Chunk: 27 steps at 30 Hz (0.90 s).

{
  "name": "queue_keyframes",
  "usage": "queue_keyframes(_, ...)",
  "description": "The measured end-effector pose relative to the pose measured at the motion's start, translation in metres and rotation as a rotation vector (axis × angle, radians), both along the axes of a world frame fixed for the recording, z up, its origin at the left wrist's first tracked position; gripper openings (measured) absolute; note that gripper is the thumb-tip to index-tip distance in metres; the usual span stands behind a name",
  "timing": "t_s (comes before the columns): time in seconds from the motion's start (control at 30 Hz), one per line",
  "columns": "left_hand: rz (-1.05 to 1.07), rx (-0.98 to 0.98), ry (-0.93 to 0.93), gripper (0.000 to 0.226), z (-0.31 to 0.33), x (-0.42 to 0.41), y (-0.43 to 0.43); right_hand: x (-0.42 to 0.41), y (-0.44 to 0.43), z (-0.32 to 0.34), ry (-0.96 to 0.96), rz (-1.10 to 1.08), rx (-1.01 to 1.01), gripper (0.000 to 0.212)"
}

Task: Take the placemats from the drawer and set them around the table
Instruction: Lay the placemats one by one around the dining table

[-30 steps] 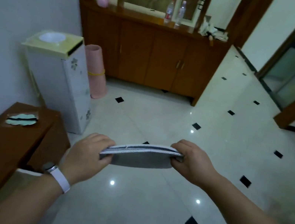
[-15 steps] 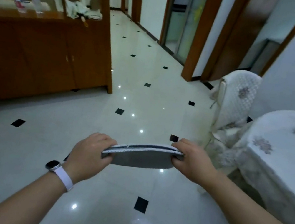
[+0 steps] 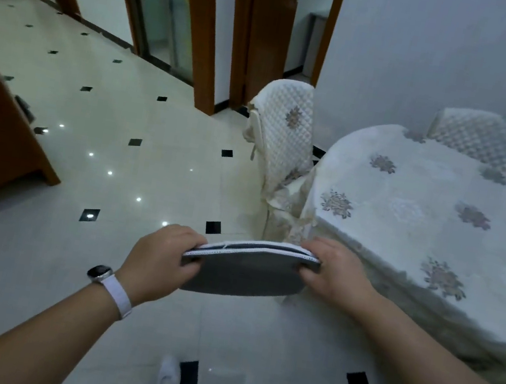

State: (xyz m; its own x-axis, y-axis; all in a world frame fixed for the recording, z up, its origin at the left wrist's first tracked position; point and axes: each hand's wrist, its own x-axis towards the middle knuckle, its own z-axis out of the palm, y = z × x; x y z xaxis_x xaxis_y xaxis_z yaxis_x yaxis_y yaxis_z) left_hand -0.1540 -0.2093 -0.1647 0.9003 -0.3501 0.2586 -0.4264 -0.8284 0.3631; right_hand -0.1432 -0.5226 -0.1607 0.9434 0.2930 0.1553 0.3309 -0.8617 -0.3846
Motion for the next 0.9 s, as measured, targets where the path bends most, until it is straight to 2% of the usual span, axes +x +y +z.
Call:
queue_keyframes(0.23,-0.228,-0.063,0.022,0.021,-0.027,0.135,-0.039,0.062,-0.031,-0.005,0.019,-0.227,-0.086,0.023)
queue_keyframes(0.47,-0.463,-0.119,0.007,0.024,-0.013,0.263,-0.084,0.120,-0.054,0.022,-0.034,-0.439,-0.197,0.022)
queue_keyframes(0.73,-0.714,-0.143,-0.070,0.030,0.035,0.350,-0.179,0.140,-0.115,0.054,-0.195,-0.652,-0.224,0.021)
queue_keyframes(0.9,-0.763,-0.138,-0.143,0.018,0.054,0.383,-0.253,0.163,-0.180,0.064,-0.266,-0.737,-0.231,0.021)
